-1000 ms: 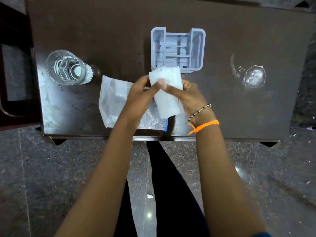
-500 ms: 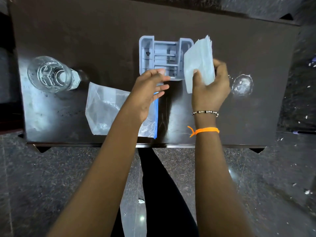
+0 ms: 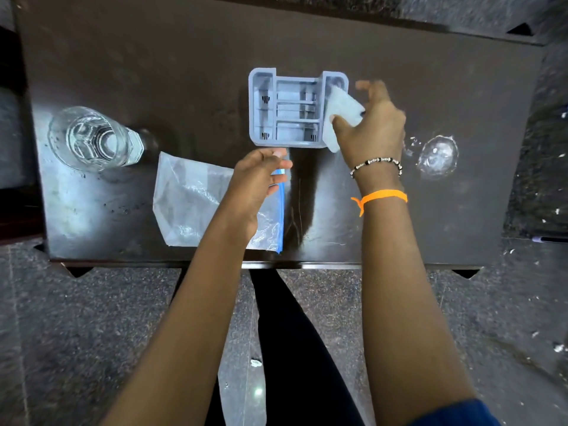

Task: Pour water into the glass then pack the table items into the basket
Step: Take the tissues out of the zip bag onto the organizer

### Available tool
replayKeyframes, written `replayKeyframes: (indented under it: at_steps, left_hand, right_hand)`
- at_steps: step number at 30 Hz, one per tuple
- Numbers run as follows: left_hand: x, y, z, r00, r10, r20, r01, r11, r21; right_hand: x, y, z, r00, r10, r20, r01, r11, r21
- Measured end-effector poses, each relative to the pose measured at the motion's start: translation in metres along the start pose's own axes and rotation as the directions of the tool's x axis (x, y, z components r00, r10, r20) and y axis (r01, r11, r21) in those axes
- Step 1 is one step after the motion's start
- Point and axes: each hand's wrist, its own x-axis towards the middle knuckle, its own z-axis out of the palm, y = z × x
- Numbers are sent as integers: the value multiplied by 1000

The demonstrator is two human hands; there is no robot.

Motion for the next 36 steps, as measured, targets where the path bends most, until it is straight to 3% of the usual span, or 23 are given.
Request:
replayKeyframes:
  at_steps: [6,8,9,11,12,14,15,19,22,26,31,34,36]
  left_hand:
    - [2,1,3,999,46,-7,-46,996,71]
    - [3,-9,-4,980,172,-97,-124,918,378]
    - [5,-16,-10,949,292,-122,-153,761,630]
    - [12,-28,-28,888,456,-53,-149,395,906]
    - [16,-31,-39,887,461,-21,-137,306,942]
    - [27,-33,-57,914,405,13,-127,257,958]
    - [33,-34,-64,930,366,25,-120,240,963]
    - [43,-33,-90,973,229,8,-53,193,980]
    - [44,-30,-111,981,192,-6,-40,236,971]
    - [28,-35,-136,965,251,71,-203,553,808]
    - [6,-48,-153,930,362,63,-320,713,624]
    - [-8,-54,-162,936,348,-54,-305,877,371]
    - [-19,-53,-165,934,346,-91,-327,928,177]
  right_hand:
    - [-7,3,5,987,21,-160,10,981,194]
    - [-24,16,15,970,120,-211,-50,949,310]
    - [-34,23,24,966,186,-180,-114,929,352]
    - [-57,36,47,954,299,35,-293,895,337]
    - [-69,39,61,922,330,204,-380,870,314]
    - [-91,39,85,795,321,515,-526,788,320]
    - [-98,37,95,752,291,592,-561,753,342]
    - [-96,27,110,779,185,600,-458,821,342]
    - [-85,15,103,773,82,629,-404,828,389]
    - [-79,-8,88,805,-65,590,-246,868,431]
    - [-86,-41,91,922,-202,330,8,863,505]
    - [-85,-62,93,952,-217,216,69,838,541]
    - [-83,-73,91,959,-219,178,96,845,526]
